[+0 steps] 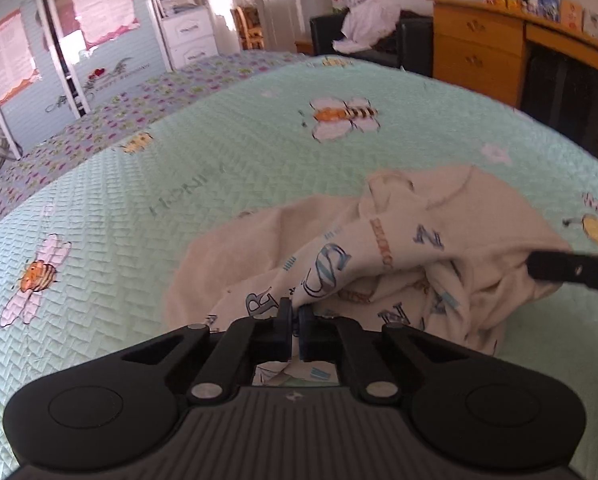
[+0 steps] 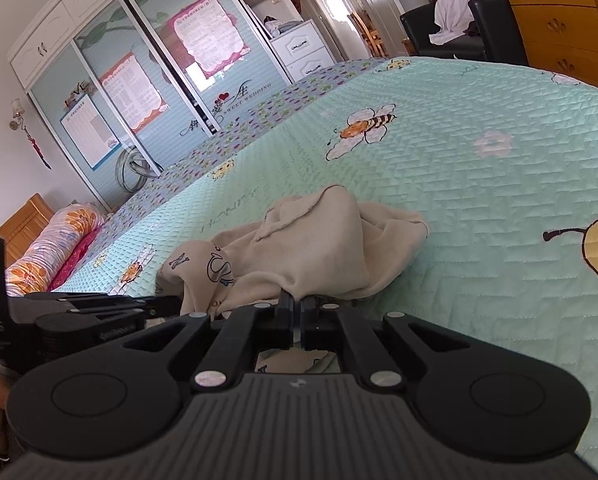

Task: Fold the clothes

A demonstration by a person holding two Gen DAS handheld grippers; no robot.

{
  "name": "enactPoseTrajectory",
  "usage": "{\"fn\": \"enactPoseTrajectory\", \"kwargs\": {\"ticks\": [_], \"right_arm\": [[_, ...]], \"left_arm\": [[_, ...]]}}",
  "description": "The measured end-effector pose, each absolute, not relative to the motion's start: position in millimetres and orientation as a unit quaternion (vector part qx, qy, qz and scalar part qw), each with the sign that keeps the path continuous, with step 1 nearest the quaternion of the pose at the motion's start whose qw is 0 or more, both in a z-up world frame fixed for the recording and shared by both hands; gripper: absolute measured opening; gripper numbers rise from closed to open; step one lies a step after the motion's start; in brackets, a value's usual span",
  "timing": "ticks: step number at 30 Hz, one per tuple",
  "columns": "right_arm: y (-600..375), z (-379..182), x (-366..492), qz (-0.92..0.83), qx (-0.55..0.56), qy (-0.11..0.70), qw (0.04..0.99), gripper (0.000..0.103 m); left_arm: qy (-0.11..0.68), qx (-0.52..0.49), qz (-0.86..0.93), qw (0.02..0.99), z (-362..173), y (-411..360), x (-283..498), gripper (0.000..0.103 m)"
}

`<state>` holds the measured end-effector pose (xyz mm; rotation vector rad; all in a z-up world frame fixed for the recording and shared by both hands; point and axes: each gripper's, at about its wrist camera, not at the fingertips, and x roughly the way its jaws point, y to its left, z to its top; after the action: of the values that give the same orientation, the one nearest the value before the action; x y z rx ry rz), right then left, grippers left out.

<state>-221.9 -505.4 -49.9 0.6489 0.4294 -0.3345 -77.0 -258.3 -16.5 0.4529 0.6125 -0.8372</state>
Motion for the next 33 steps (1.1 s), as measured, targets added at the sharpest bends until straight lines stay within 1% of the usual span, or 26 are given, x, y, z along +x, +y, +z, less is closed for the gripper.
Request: {"fn": "enactPoseTrajectory", "kwargs": {"ticks": [4,6,11,15,19,22,24,26,29,30,31,32,33], "right_arm": [[-508.0,-33.3,-221.2,-0.156,0.308,0.203,0.916,0.003],[-508.5,-18.0,-219.4,-0.147,0.293,0.196,0.924,0.003],[-513.5,18.8,-215.6,-0.126,0.276,0.173,0.937,0.001],[-521.0,47.7,-212.8,-0.11,0.267,0.158,0.944,0.001],[-530.4,67.6,-206.9,-0.112,0.233,0.164,0.952,0.001],[-537.1,69.6,-210.3,-0.12,0.211,0.171,0.955,0.003],[-544.8,61.0,-214.1,-0.122,0.214,0.183,0.952,0.006],[-552.3,47.1,-218.5,-0.125,0.227,0.189,0.947,0.006],[-556.3,21.5,-218.9,-0.115,0.251,0.199,0.941,0.008],[-553.8,15.3,-215.8,-0.107,0.248,0.198,0.942,0.014],[-550.7,9.4,-212.1,-0.099,0.244,0.198,0.944,0.028],[-547.4,4.7,-206.9,-0.09,0.242,0.198,0.945,0.036],[-544.6,0.3,-201.4,-0.085,0.244,0.196,0.946,0.049]], "left_arm": [[0.26,0.179,-0.403,0.859,40.2,-241.5,-79.5,0.002],[0.242,0.176,-0.408,0.862,72.2,-235.1,-80.0,0.002],[0.23,0.174,-0.4,0.87,140.5,-230.1,-75.0,0.002],[0.216,0.178,-0.397,0.874,180.0,-233.3,-74.9,0.002],[0.221,0.164,-0.395,0.877,209.3,-245.0,-72.4,0.002],[0.222,0.155,-0.388,0.881,221.5,-251.4,-69.8,0.002],[0.22,0.153,-0.385,0.883,224.6,-254.1,-67.4,0.002],[0.22,0.154,-0.381,0.885,226.2,-256.9,-65.3,0.002],[0.224,0.15,-0.38,0.885,218.2,-257.9,-61.9,0.002],[0.227,0.149,-0.38,0.884,214.8,-258.5,-60.9,0.002],[0.23,0.15,-0.381,0.883,211.3,-259.5,-60.0,0.002],[0.232,0.153,-0.381,0.882,207.1,-260.1,-59.5,0.002],[0.234,0.155,-0.382,0.88,203.5,-260.6,-59.7,0.002]]}}
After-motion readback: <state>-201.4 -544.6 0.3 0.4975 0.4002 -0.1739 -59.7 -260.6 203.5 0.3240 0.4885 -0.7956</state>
